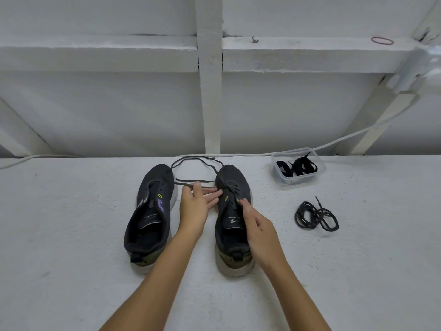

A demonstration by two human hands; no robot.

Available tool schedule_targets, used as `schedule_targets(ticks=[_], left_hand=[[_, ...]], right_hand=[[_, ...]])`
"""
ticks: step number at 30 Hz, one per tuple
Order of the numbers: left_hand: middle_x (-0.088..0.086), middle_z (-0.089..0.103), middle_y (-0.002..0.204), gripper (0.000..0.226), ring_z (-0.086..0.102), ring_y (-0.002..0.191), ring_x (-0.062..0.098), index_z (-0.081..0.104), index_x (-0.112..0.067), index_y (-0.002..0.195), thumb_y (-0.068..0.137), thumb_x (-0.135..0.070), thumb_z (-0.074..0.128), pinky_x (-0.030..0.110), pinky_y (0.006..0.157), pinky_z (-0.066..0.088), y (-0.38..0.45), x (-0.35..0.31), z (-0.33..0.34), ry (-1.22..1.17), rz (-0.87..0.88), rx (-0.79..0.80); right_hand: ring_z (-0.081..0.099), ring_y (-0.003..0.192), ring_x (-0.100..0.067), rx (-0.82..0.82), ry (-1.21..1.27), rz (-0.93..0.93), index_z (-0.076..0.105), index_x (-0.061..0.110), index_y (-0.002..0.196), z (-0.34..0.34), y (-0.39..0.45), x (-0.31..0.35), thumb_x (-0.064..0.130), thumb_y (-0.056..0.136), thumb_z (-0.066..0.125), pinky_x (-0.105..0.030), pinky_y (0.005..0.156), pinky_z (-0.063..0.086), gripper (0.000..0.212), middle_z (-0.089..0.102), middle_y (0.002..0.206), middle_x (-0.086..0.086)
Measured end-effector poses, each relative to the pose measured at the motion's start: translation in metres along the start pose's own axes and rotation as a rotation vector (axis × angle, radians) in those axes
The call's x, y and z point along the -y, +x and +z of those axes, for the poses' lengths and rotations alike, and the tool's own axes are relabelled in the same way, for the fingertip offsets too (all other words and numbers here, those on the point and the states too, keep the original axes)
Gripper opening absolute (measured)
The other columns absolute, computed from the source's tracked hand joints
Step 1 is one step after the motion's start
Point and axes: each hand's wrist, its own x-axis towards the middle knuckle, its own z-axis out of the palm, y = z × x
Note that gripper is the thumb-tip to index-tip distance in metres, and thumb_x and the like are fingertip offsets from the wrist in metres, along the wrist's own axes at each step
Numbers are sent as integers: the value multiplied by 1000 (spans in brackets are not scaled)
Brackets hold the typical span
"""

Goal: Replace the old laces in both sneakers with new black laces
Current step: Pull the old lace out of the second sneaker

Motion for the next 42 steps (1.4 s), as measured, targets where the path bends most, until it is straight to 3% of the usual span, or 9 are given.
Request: schedule_targets(ticks=[3, 8, 12, 20, 25, 28, 34, 38, 42], left_hand=[[6, 72, 108, 18, 72, 95, 9, 53, -10, 111, 105, -26, 46, 26, 84, 56, -10, 3, -4, 129, 13, 93], [-18, 67, 115, 16, 61, 106, -7, 66, -25, 108, 101, -32, 54, 9, 89, 45, -39, 8, -8, 404, 166, 219], [-19, 61, 128, 17, 55, 123, 0, 65, -29, 113, 97, -36, 61, 22, 105, 43, -44, 17, -8, 452, 232, 208], [-14, 52, 141, 34, 44, 134, -1, 65, -22, 128, 100, -38, 53, 20, 112, 35, -46, 15, -6, 564, 284, 203], [-19, 52, 136, 31, 42, 131, -7, 66, -22, 126, 104, -32, 47, 4, 102, 28, -47, 14, -6, 565, 272, 198], [-19, 52, 137, 34, 42, 132, -6, 61, -23, 134, 105, -28, 43, 12, 109, 29, -48, 14, -6, 551, 268, 206], [-19, 52, 140, 38, 42, 132, -7, 56, -25, 139, 106, -25, 40, 19, 115, 30, -47, 12, -4, 561, 252, 212], [-20, 52, 139, 37, 43, 130, -6, 56, -25, 139, 105, -27, 41, 16, 112, 31, -46, 13, -5, 566, 252, 198], [-21, 53, 136, 37, 44, 129, -8, 57, -26, 139, 105, -28, 42, 13, 109, 30, -45, 14, -6, 560, 250, 201]], right_hand=[[51, 128, 5, -22, 7, -2, 65, 37, 133, -3, -1, 7, 59, 103, 35, -11, 100, 39, 48, 59, 136, 23], [68, 93, 1, -105, -164, -21, 77, 36, 99, -24, 31, 24, 36, 99, 60, -35, 95, 56, 17, 76, 99, 19], [67, 86, 0, -65, -362, -80, 81, 26, 104, -23, 53, 37, 32, 90, 74, -22, 85, 54, 17, 75, 96, 13], [60, 78, -15, -2, -687, -188, 54, 22, 98, -19, 63, 35, 29, 103, 49, -34, 70, 45, 10, 63, 85, 8], [62, 79, -9, -40, -469, -153, 58, 22, 101, -20, 62, 31, 32, 101, 55, -27, 70, 45, 10, 66, 88, 9], [65, 81, -4, -14, -396, -121, 71, 26, 92, -24, 58, 30, 36, 92, 69, -17, 71, 48, 11, 70, 87, 12], [65, 81, -13, -80, -444, -153, 55, 23, 99, -19, 64, 25, 29, 105, 47, -34, 76, 50, 11, 69, 87, 10], [67, 86, -12, -53, -312, -95, 67, 27, 97, -20, 65, 24, 40, 98, 60, -29, 80, 53, 14, 71, 90, 9], [69, 79, -13, -60, -351, -123, 65, 31, 91, -23, 67, 20, 29, 98, 60, -36, 80, 56, 9, 72, 84, 10]])
